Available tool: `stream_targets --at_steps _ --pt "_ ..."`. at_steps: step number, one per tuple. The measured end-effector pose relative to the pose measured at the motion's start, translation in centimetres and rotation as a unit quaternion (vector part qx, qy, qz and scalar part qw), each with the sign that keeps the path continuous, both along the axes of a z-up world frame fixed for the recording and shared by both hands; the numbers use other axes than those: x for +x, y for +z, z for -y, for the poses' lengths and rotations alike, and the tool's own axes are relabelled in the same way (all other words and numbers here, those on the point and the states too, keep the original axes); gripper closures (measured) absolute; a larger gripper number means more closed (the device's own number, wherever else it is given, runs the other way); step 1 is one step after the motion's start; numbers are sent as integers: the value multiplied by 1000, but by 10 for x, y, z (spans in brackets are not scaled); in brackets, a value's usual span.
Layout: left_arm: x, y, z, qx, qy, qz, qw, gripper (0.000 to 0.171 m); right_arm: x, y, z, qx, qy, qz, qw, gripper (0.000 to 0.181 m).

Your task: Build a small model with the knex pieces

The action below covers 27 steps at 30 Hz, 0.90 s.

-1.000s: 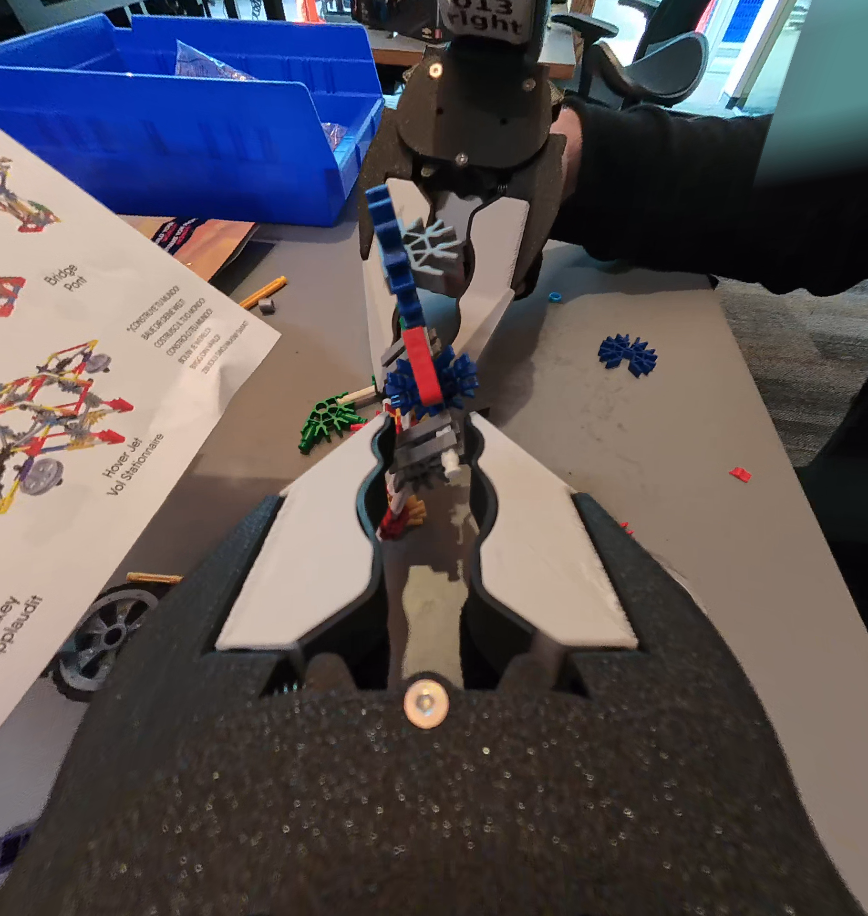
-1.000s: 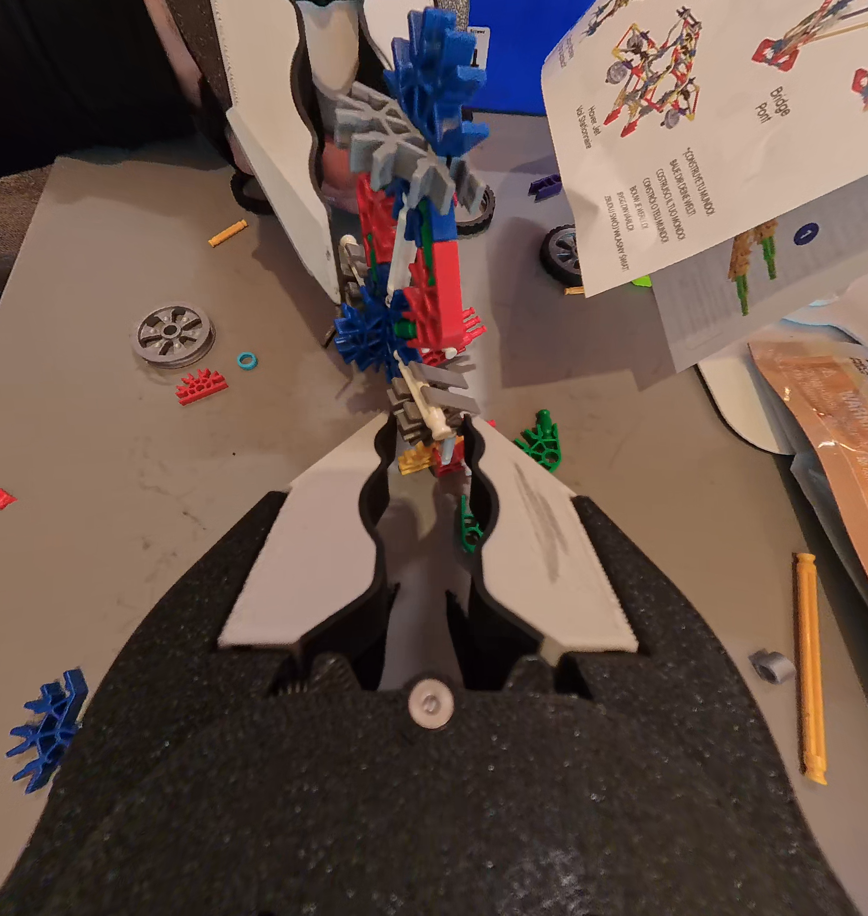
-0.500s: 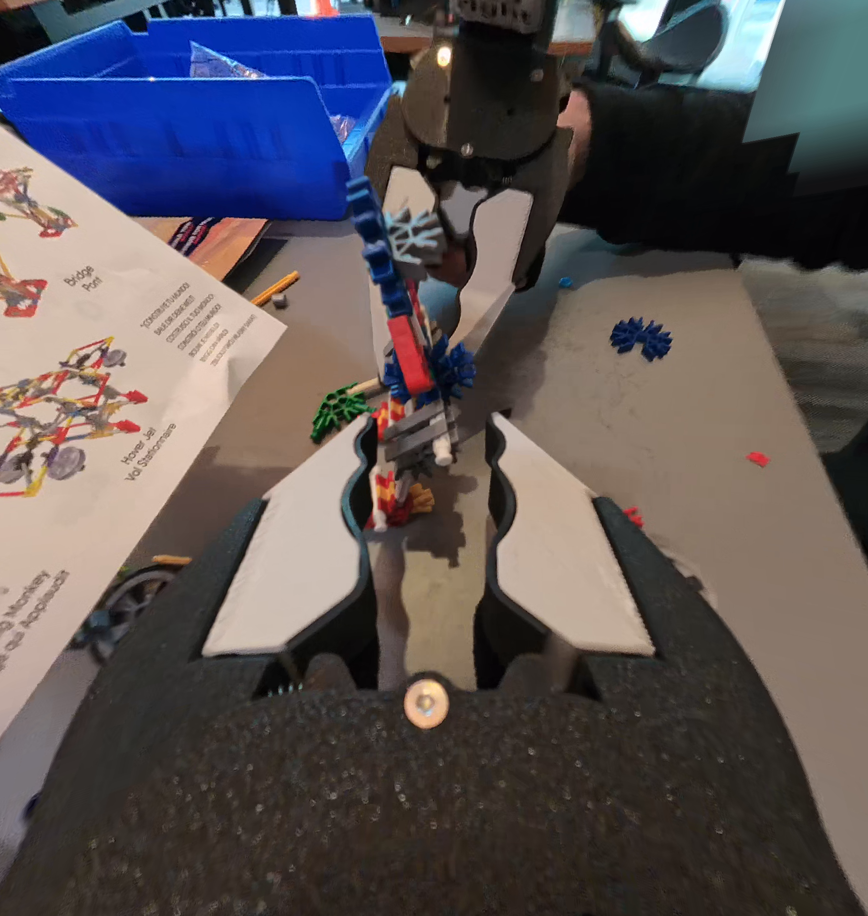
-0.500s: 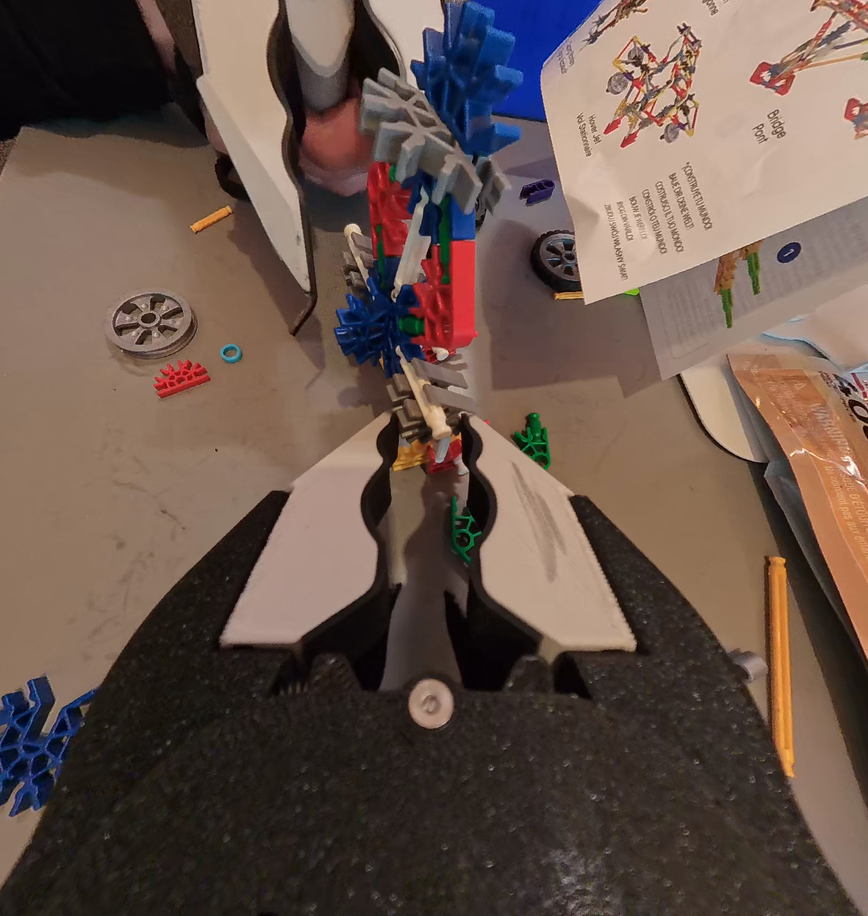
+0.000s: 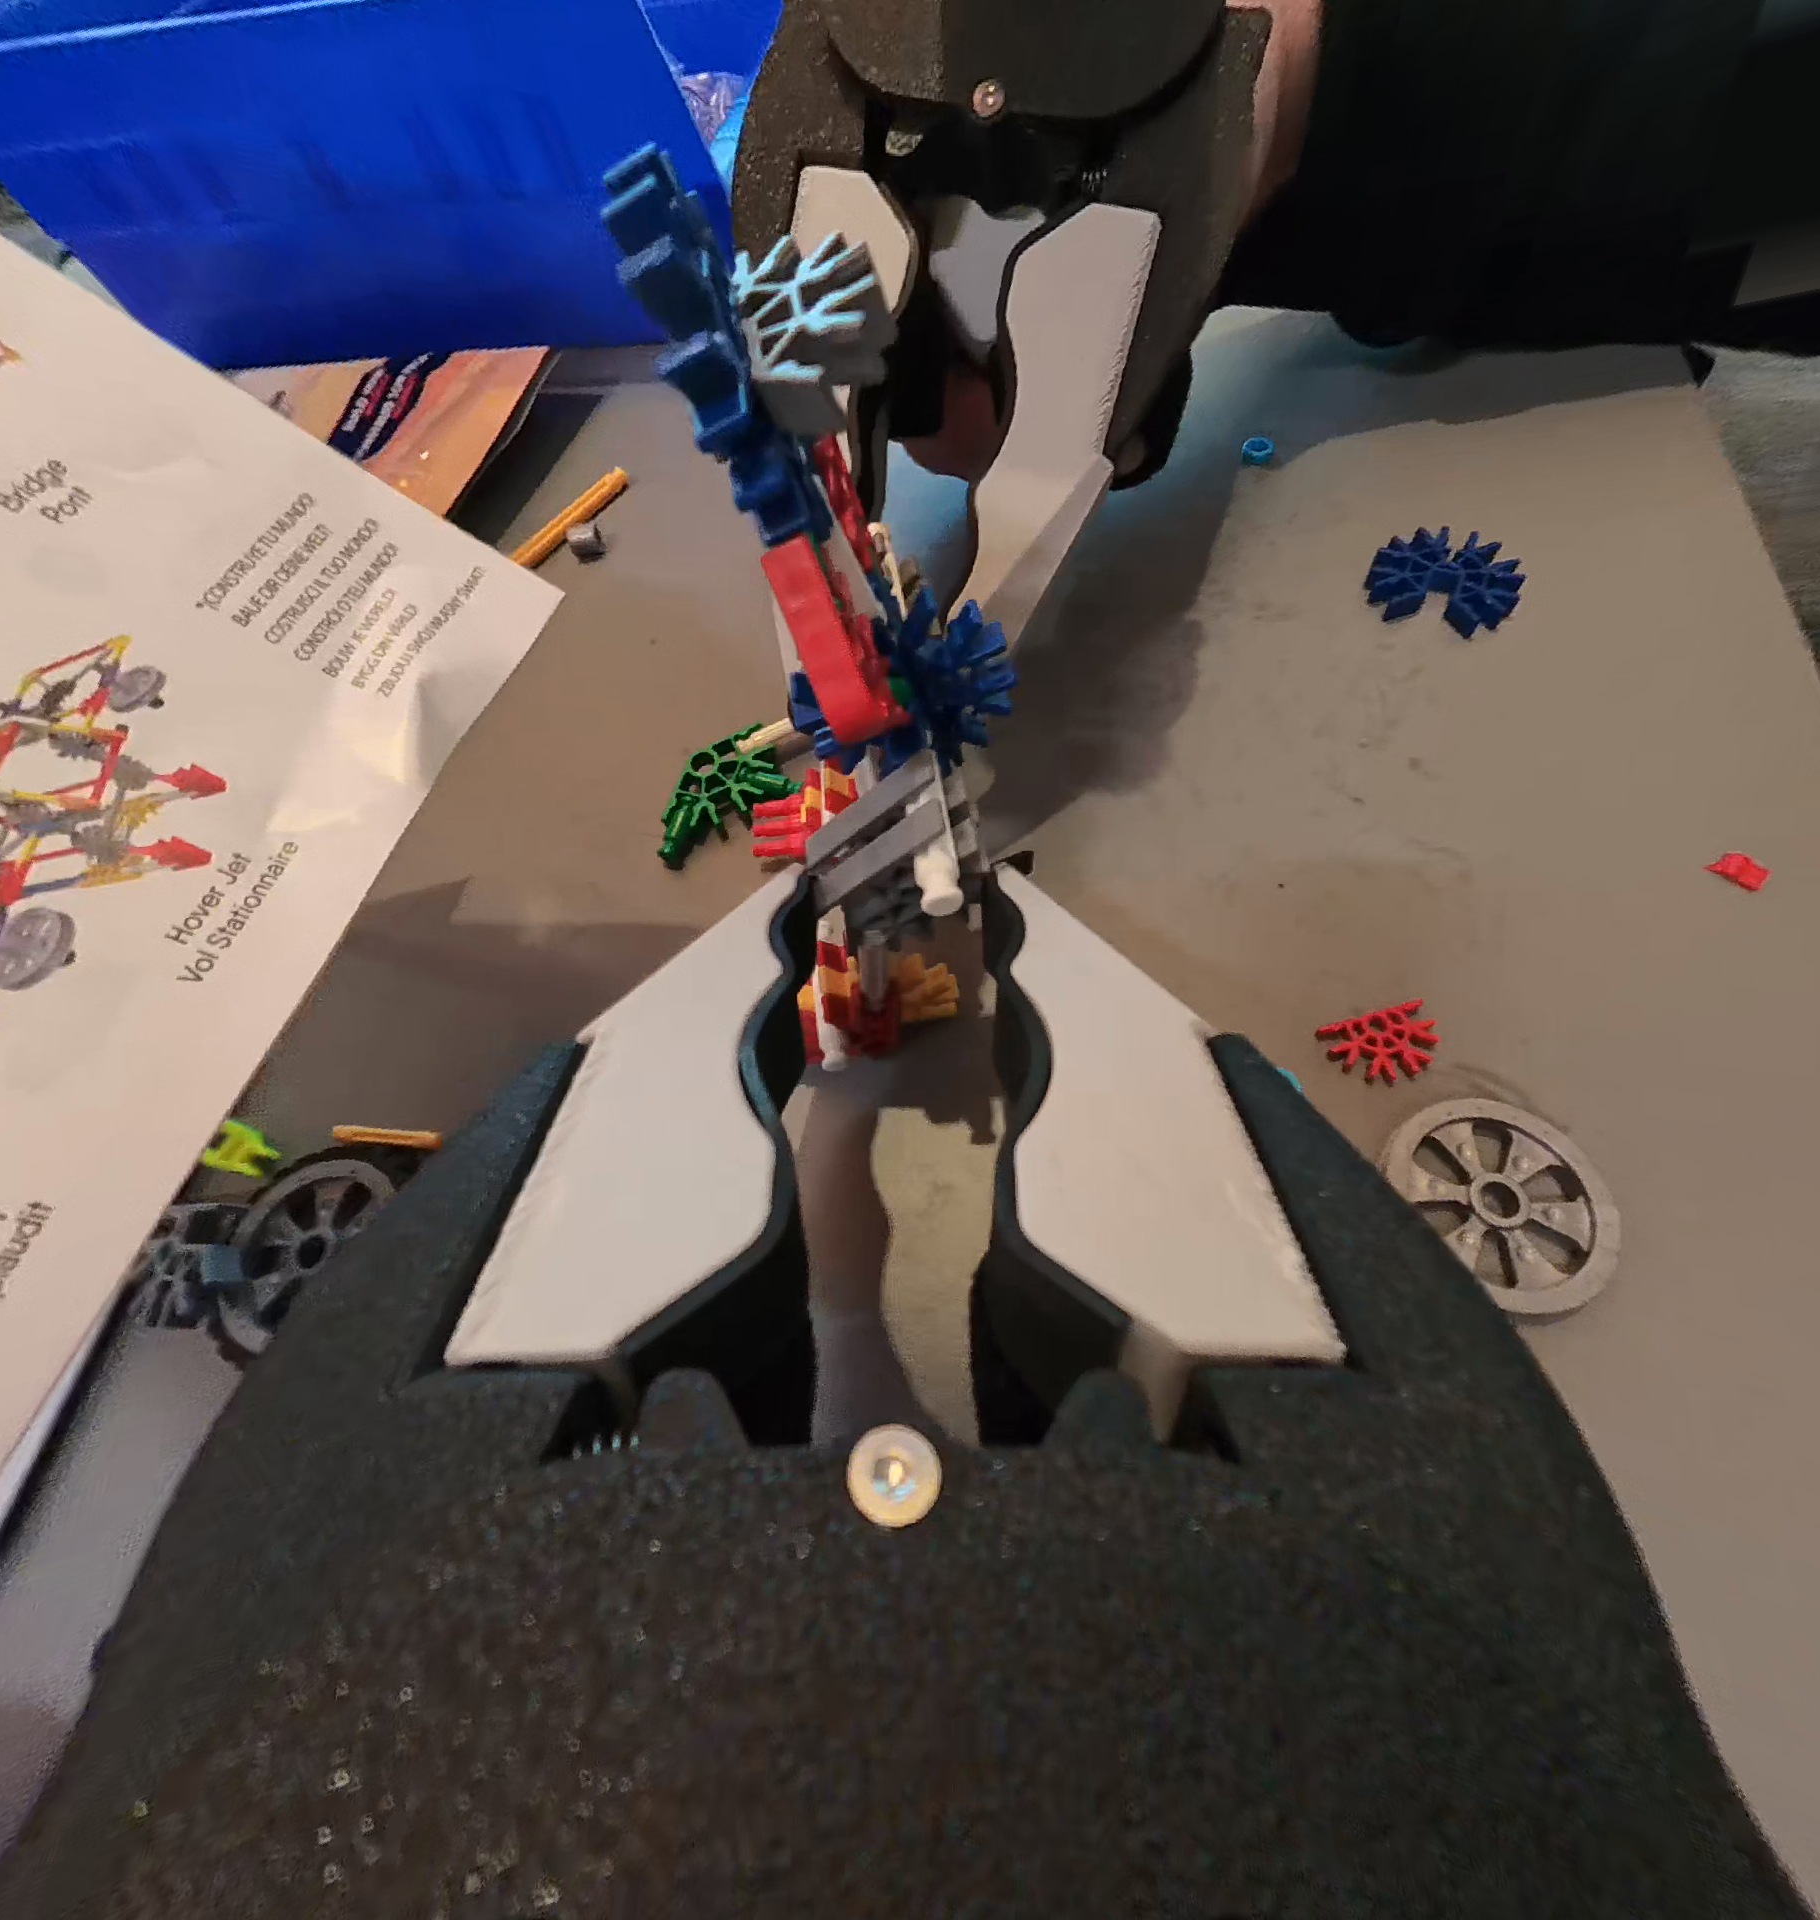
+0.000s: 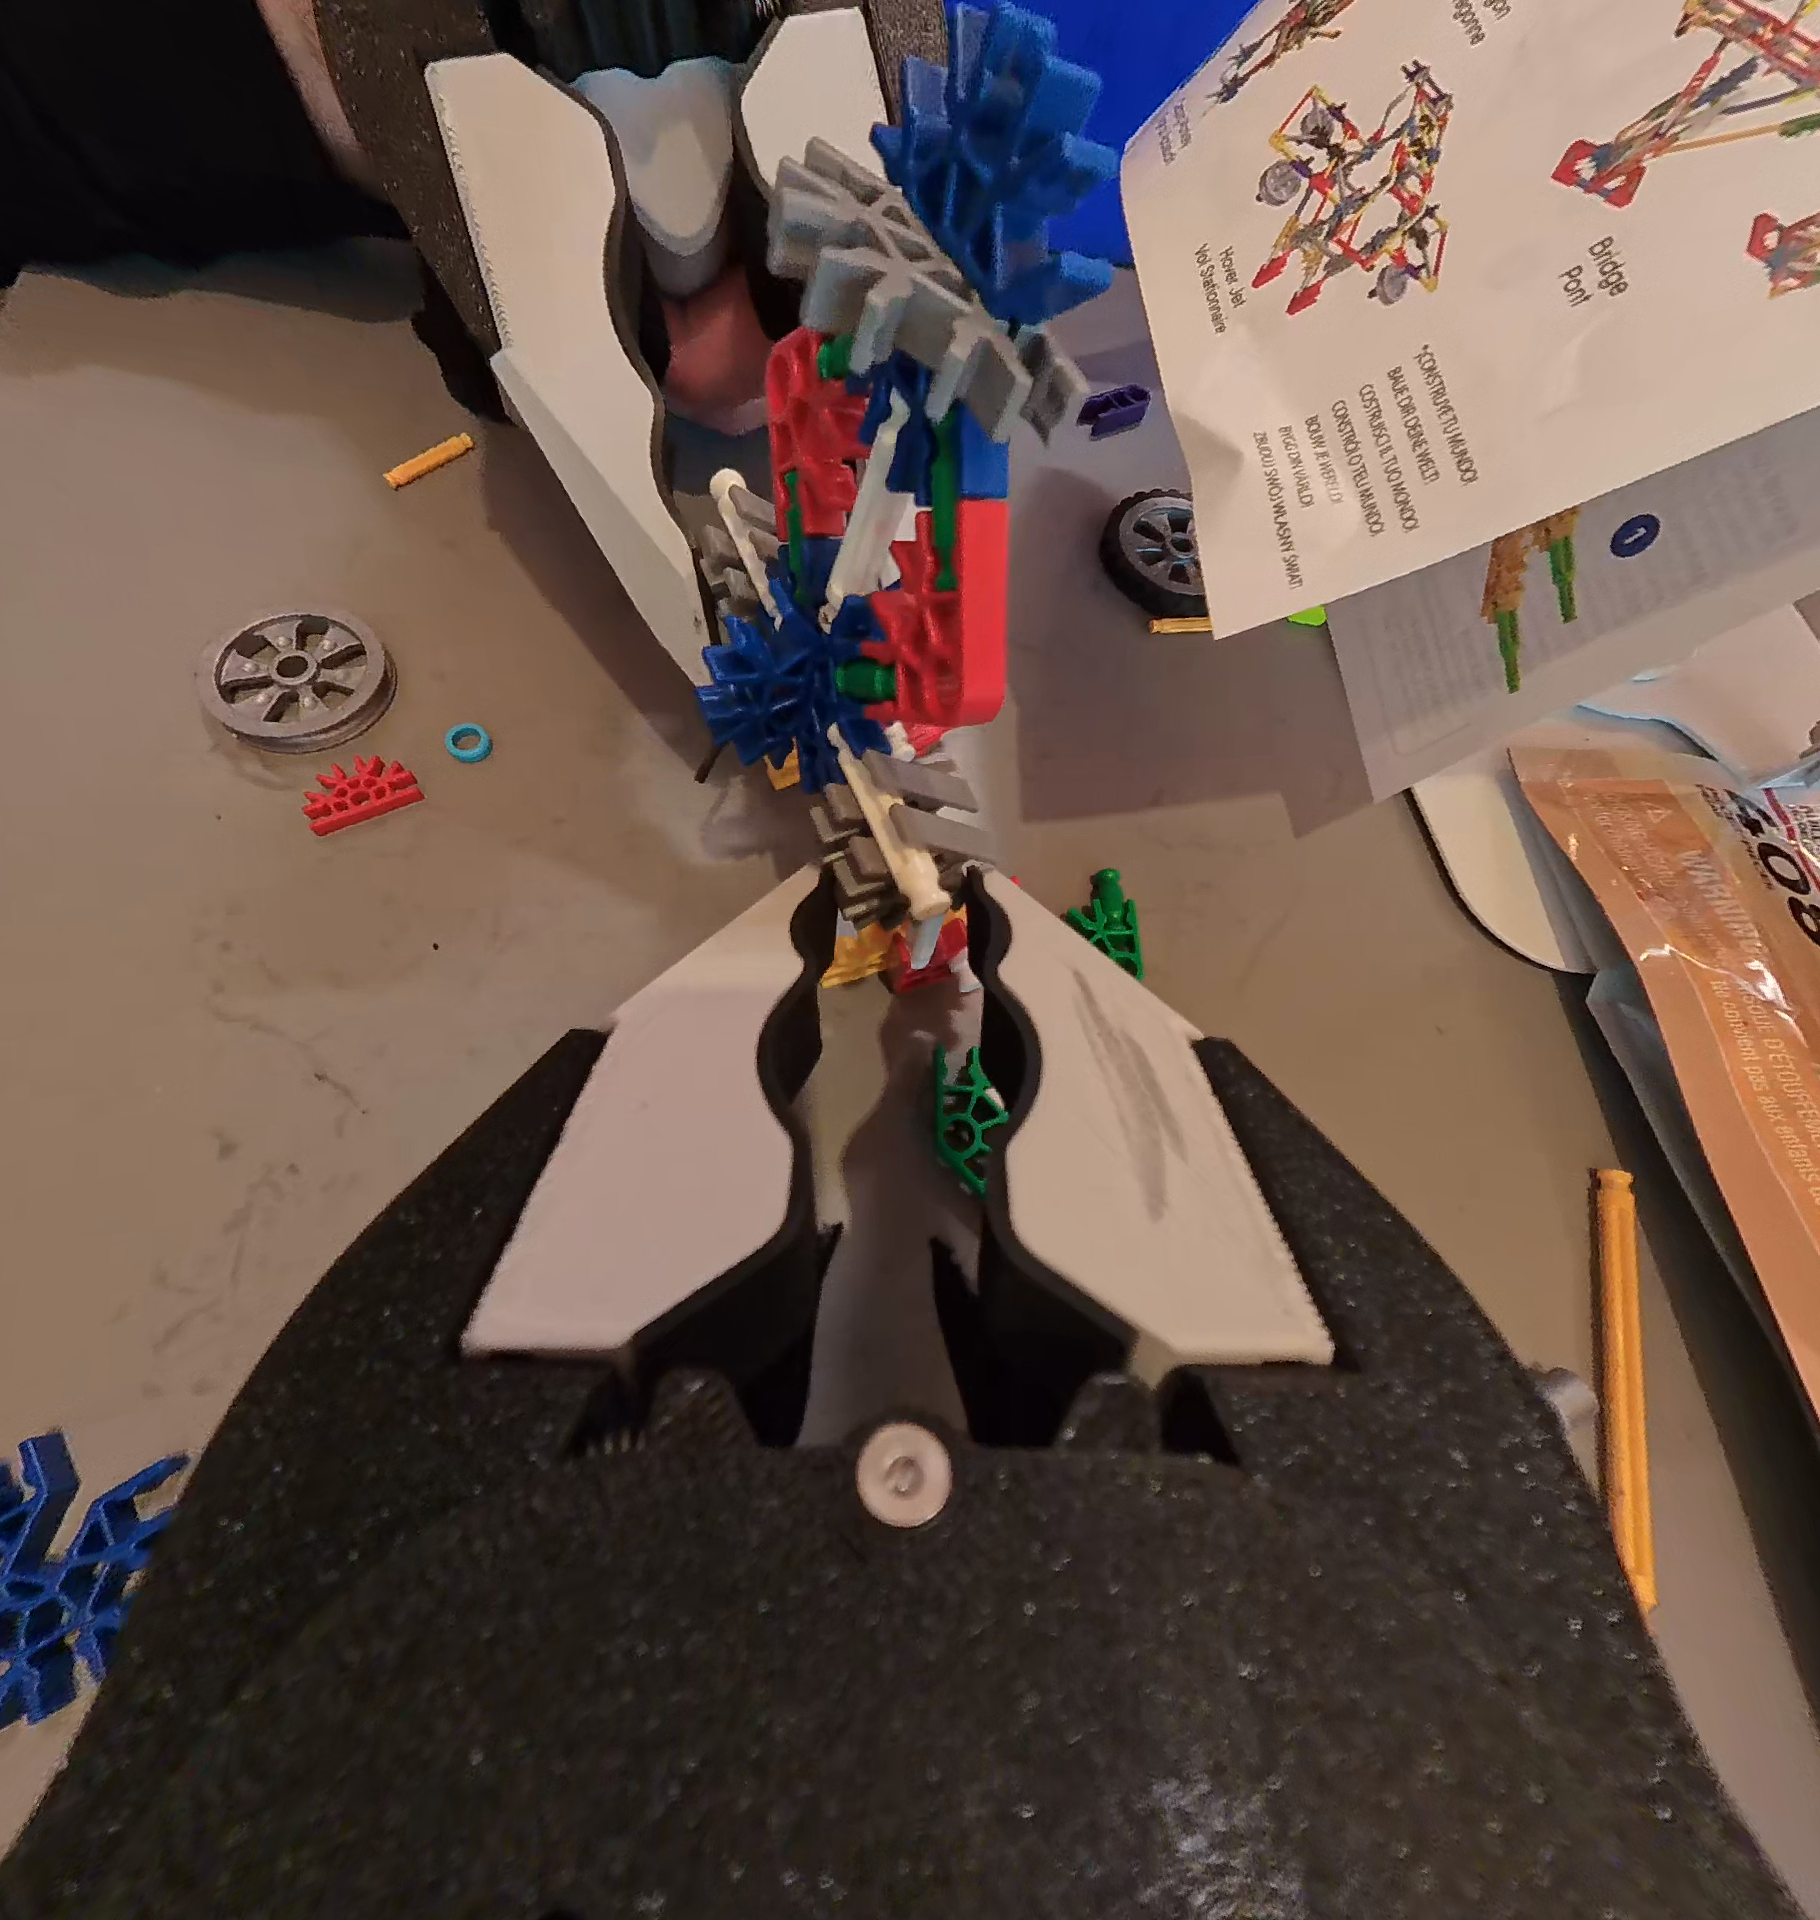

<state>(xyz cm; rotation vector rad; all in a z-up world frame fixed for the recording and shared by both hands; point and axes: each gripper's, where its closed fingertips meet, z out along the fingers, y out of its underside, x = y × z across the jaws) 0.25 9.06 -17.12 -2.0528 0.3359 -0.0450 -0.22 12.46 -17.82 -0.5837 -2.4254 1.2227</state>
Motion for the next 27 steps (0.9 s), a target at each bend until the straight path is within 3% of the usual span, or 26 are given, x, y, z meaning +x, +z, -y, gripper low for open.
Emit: stream_targets --at_steps 3,12,27 --pt "1 0 0 -5 0 26 1000 143 -1 0 0 3 -1 -9 1000 157" --pt "-1 -3 2 -8 -1 -12 1000 141 3 0 0 12 9 -6 1000 154" --pt "-1 8 3 16 -2 -14 1000 143 2 14 -7 0 1 -24 1000 152"
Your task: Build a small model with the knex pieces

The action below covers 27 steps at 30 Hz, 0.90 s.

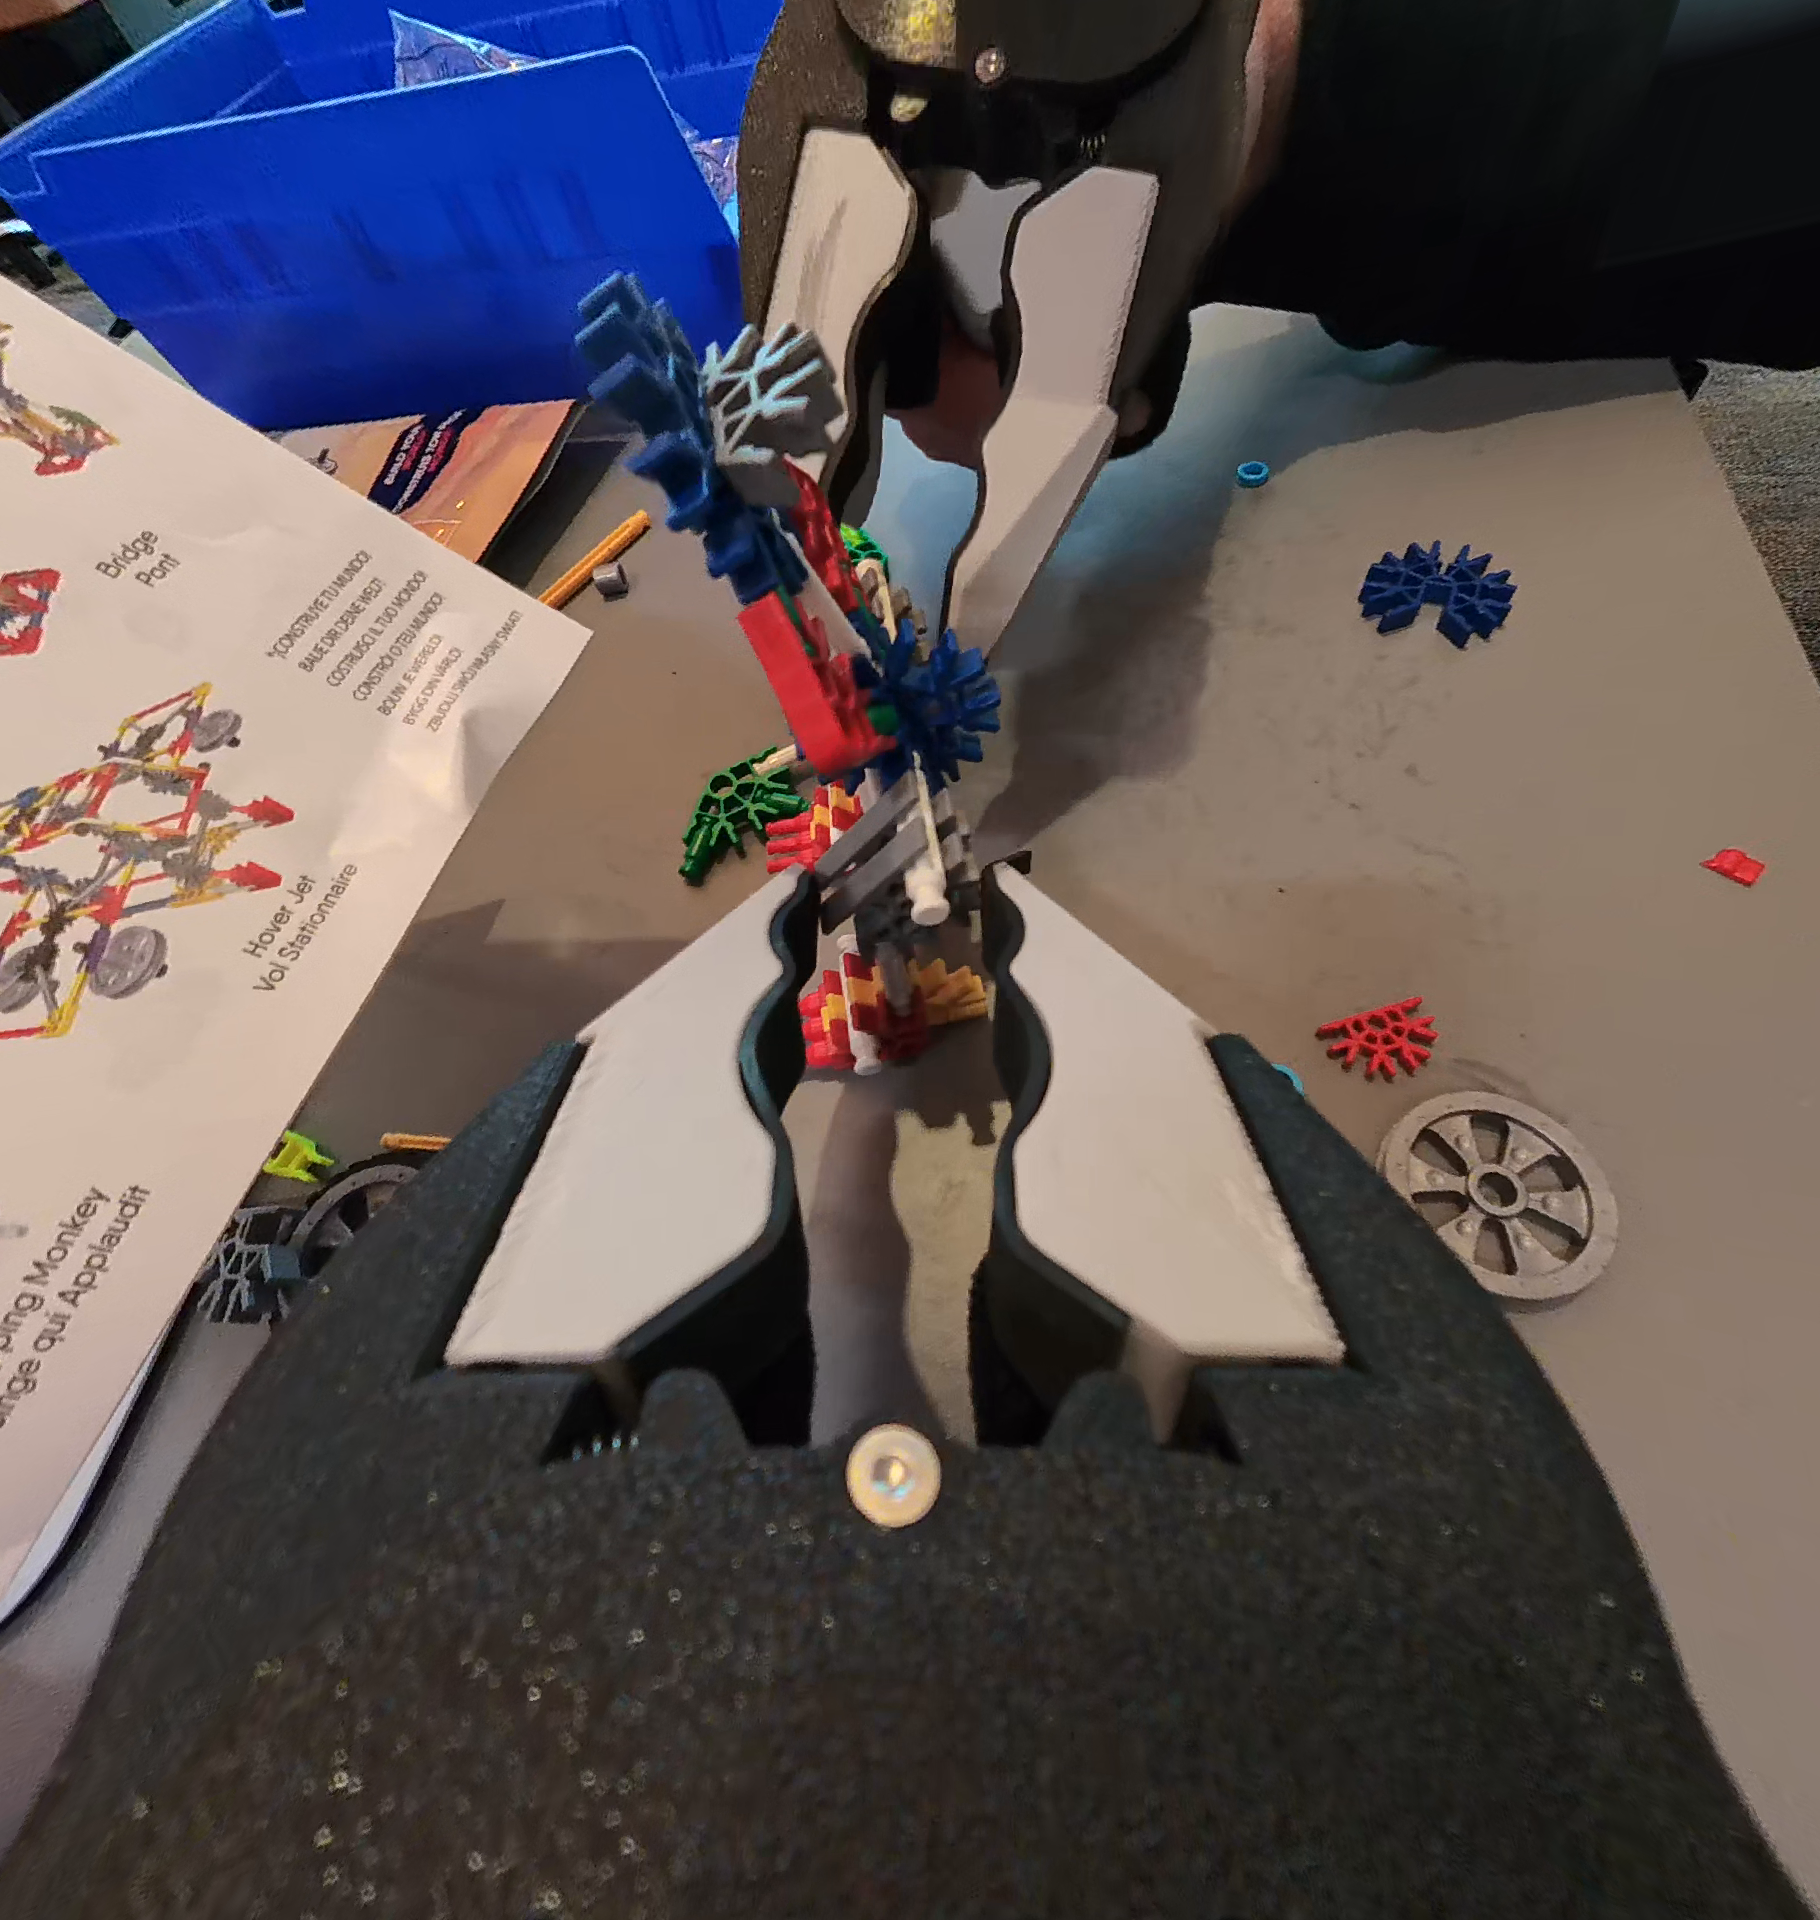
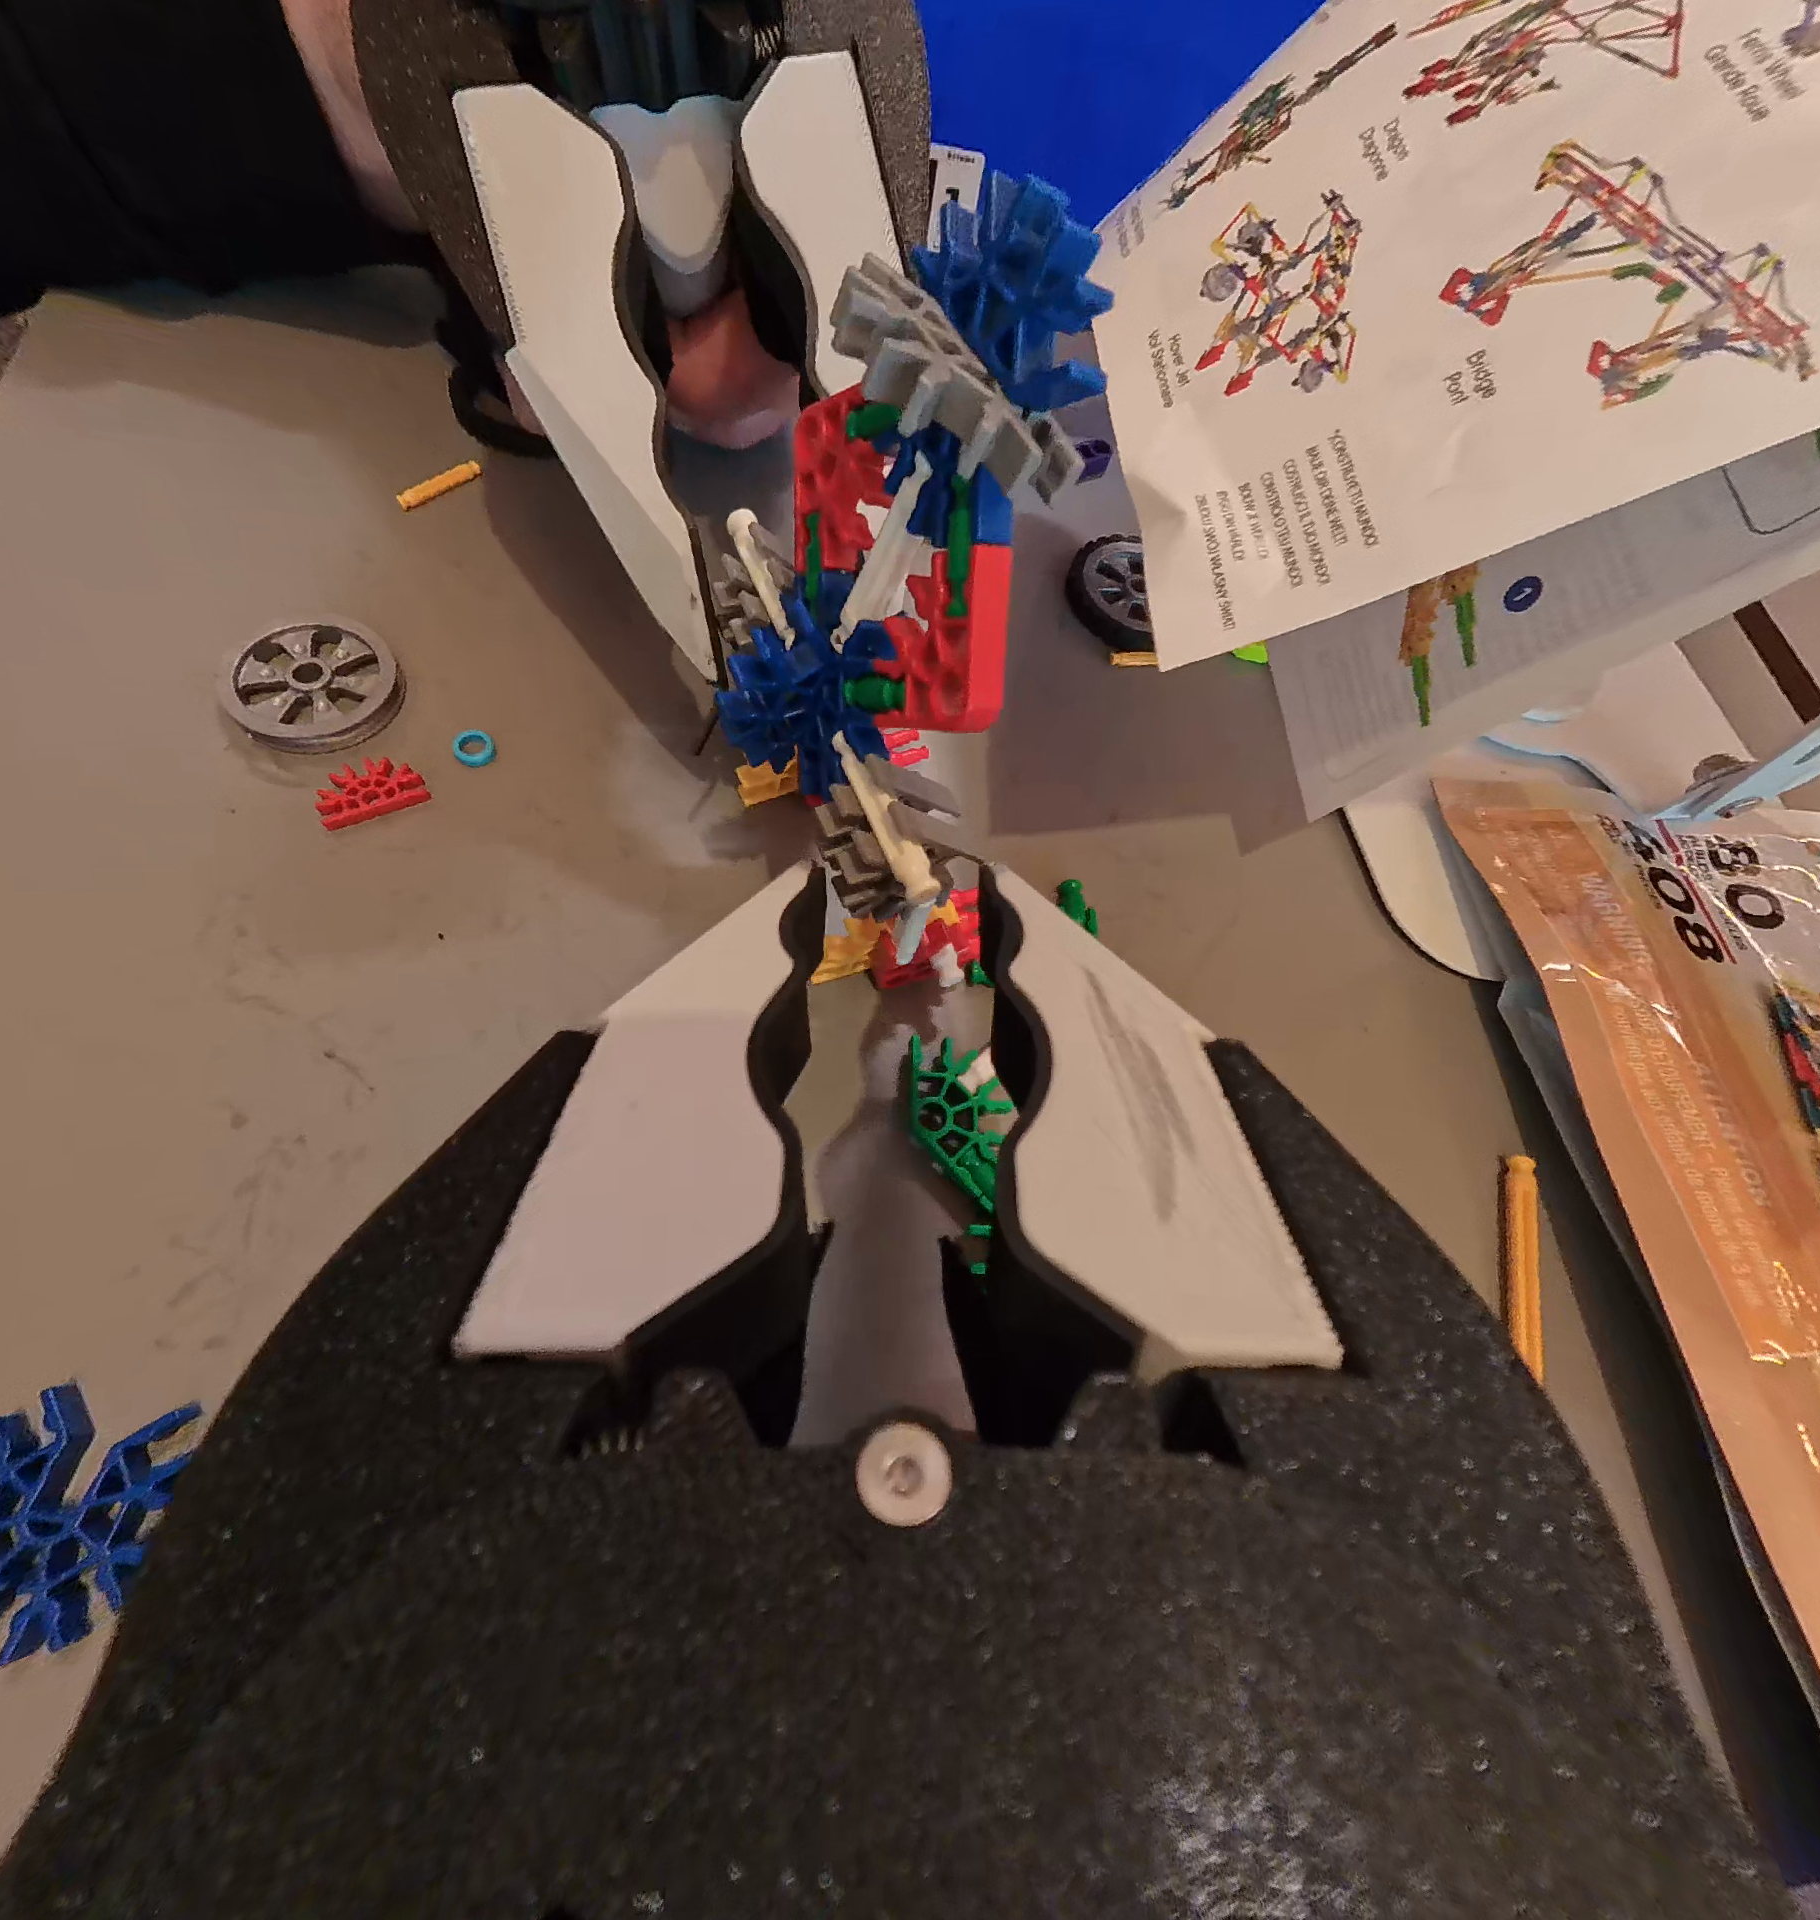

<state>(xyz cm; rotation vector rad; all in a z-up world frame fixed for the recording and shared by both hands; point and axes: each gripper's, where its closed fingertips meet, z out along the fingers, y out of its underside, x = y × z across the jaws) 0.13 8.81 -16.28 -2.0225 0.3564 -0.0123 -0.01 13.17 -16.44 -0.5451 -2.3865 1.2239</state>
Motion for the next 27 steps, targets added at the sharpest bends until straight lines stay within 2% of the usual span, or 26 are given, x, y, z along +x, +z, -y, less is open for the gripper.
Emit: stream_targets --at_steps 17,27 --pt "-2 -1 0 -1 3 -6 1000 143 -1 -5 2 19 0 -5 1000 155" --pt "-2 4 1 9 2 -4 1000 143 -2 2 -2 14 -6 -14 1000 154"
